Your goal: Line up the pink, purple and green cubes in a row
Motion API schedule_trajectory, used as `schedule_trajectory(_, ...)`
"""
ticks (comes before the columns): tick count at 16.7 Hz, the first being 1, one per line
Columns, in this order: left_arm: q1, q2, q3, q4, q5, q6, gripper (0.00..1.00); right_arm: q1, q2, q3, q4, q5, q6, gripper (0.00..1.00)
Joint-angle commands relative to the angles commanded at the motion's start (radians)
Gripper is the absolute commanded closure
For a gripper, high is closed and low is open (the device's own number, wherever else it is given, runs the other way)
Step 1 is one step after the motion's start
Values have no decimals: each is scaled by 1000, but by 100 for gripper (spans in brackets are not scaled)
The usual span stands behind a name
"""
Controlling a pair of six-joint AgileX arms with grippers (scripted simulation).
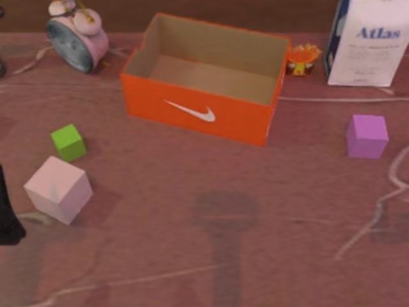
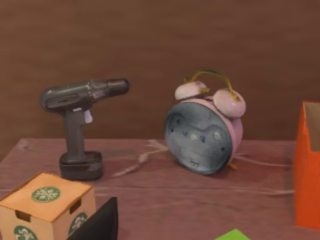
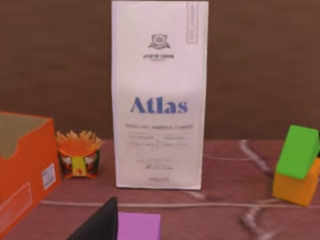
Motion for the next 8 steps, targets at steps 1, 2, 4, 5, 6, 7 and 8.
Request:
schedule_trajectory(1, 0, 0, 0, 0, 0, 0, 0, 0, 0, 0, 0, 0, 0, 0)
schedule_trajectory(2, 0, 0, 0, 0, 0, 0, 0, 0, 0, 0, 0, 0, 0, 0)
schedule_trajectory(4, -3, 30, 30, -20, 1, 16, 0, 0, 0, 0, 0, 0, 0, 0)
schedule_trajectory(5, -5, 60, 61, -40, 2, 31, 0, 0, 0, 0, 0, 0, 0, 0)
schedule_trajectory(6, -8, 102, 103, -66, 3, 51, 0, 0, 0, 0, 0, 0, 0, 0)
schedule_trajectory(7, -10, 153, 154, -97, 3, 75, 0, 0, 0, 0, 0, 0, 0, 0)
schedule_trajectory(8, -13, 216, 216, -134, 3, 104, 0, 0, 0, 0, 0, 0, 0, 0)
